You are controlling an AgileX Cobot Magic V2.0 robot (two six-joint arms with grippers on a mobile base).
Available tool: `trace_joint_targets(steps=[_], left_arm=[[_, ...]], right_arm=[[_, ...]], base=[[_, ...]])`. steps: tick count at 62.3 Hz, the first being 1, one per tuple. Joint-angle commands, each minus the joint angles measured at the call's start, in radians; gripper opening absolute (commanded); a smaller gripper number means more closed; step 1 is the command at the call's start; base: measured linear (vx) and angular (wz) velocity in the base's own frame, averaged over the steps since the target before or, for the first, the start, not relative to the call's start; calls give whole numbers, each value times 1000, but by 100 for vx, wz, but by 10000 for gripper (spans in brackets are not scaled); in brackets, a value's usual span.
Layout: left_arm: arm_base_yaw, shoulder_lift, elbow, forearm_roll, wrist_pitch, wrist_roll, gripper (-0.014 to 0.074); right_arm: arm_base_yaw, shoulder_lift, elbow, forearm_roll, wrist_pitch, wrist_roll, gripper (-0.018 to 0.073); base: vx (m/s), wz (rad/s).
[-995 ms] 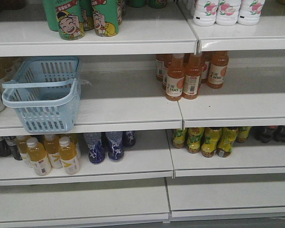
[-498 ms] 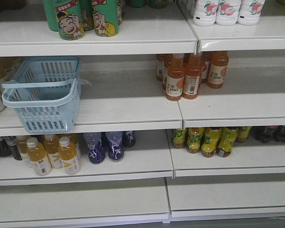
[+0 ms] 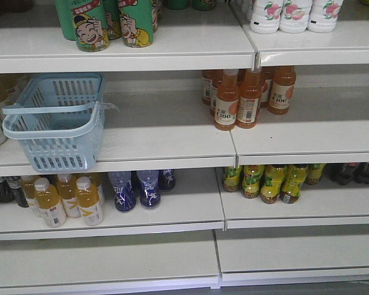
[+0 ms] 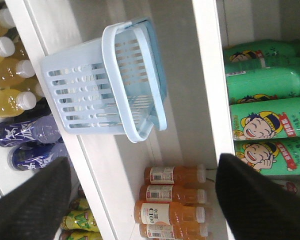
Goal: Place coke in basket with both arms
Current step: 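Reach the left gripper to the basket handle and close on it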
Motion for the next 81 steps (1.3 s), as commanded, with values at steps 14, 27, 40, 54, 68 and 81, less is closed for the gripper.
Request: trace_joint_targets(steps=[14, 27, 40, 54, 68, 81], left_arm=[[-7, 206, -239, -24, 121, 19, 559], [-7, 352, -362, -107, 181, 112, 559], [-6, 461, -419, -484, 193, 449, 559], [-2, 606, -463, -865, 304, 895, 559], [-2, 743, -569, -865, 455, 951, 559], [-2, 803, -626, -865, 409, 945, 559]], right_arm=[[-7, -15, 19, -3, -73, -7, -10], [-7, -15, 19, -3, -73, -7, -10], [-7, -15, 19, -3, -74, -7, -10], [-7, -15, 19, -3, -73, -7, -10], [-7, -15, 19, -3, -73, -7, -10], [-7, -15, 19, -3, -73, -7, -10]], base=[[0, 0], [0, 0], [0, 0], [0, 0], [0, 0], [0, 0]])
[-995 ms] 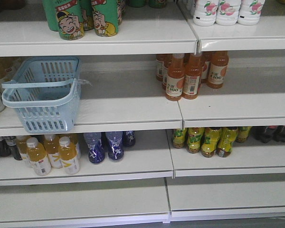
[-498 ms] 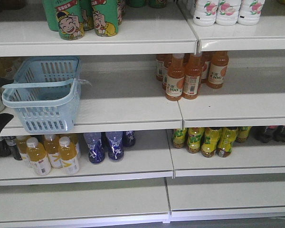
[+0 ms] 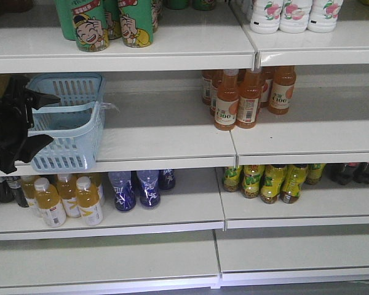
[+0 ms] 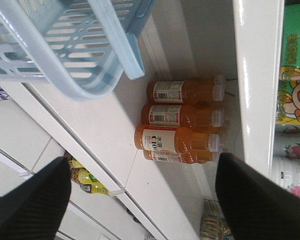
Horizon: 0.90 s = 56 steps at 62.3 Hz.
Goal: Place coke in basket with both arms
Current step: 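Reach the left gripper to the basket handle and close on it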
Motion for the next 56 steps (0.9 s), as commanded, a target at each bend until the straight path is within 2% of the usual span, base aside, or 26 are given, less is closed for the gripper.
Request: trace_joint_targets(steps=[1, 12, 28, 43, 56], left_arm=[[-3, -18, -48, -80, -9, 7, 559], [12, -4, -49, -80, -79, -1, 559], [54, 67, -129, -80, -12, 8, 554], [55, 117, -173, -80, -24, -47, 554], [55, 166, -224, -80, -10, -43, 545]], right_arm=[[-7, -15, 19, -3, -73, -7, -10], [-7, -15, 19, -3, -73, -7, -10], [-7, -15, 19, -3, -73, -7, -10], [-7, -15, 19, -3, -73, -7, -10], [-7, -15, 19, -3, -73, -7, -10]], base=[[0, 0], [0, 0], [0, 0], [0, 0], [0, 0]])
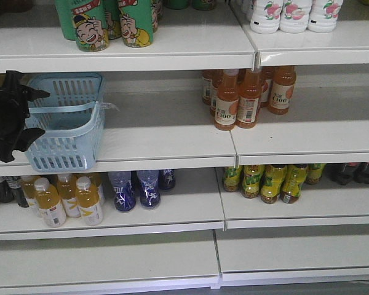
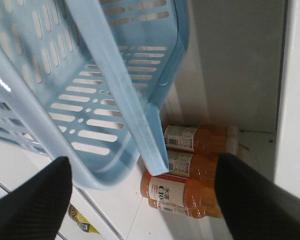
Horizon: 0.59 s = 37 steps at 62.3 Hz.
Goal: Place coke in basket with both arms
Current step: 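Reach the left gripper to the basket handle and close on it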
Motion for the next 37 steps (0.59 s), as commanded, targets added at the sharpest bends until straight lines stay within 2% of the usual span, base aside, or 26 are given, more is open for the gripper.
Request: trace_joint_targets(steps=[1, 14, 37], left_arm=[[1, -23, -56, -78, 40, -4, 542], [1, 0, -76, -78, 9, -42, 512], [1, 43, -117, -78, 6, -59, 503]], right_arm=[[-7, -15, 19, -3, -73, -7, -10], [-7, -15, 19, -3, -73, -7, -10], [-7, -15, 19, -3, -74, -7, -10]], base=[[0, 0], [0, 0], [0, 0]])
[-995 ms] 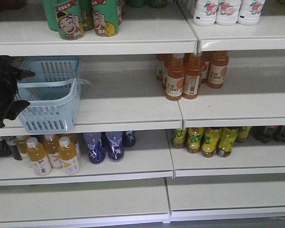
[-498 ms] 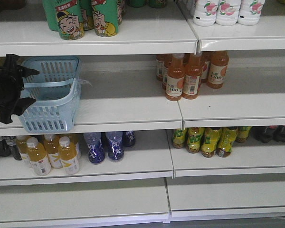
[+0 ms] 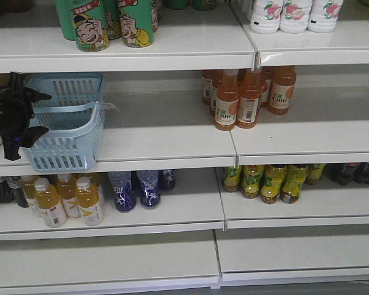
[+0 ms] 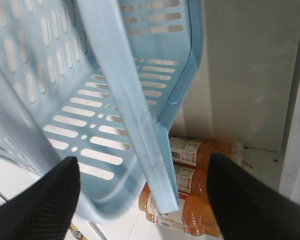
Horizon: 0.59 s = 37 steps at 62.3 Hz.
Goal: Place coke in basket with both arms
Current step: 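Reach the left gripper to the basket handle and close on it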
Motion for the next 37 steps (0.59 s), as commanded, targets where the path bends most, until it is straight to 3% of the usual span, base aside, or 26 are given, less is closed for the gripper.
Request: trace_joint_targets(steps=[1, 37], left_arm=[[1, -36, -51, -77, 24, -7, 503], [1, -9, -98, -77, -14, -41, 503]], right_arm=[[-7, -15, 19, -3, -74, -7, -10], [-7, -15, 19, -3, -73, -7, -10]], base=[[0, 0], [0, 0]])
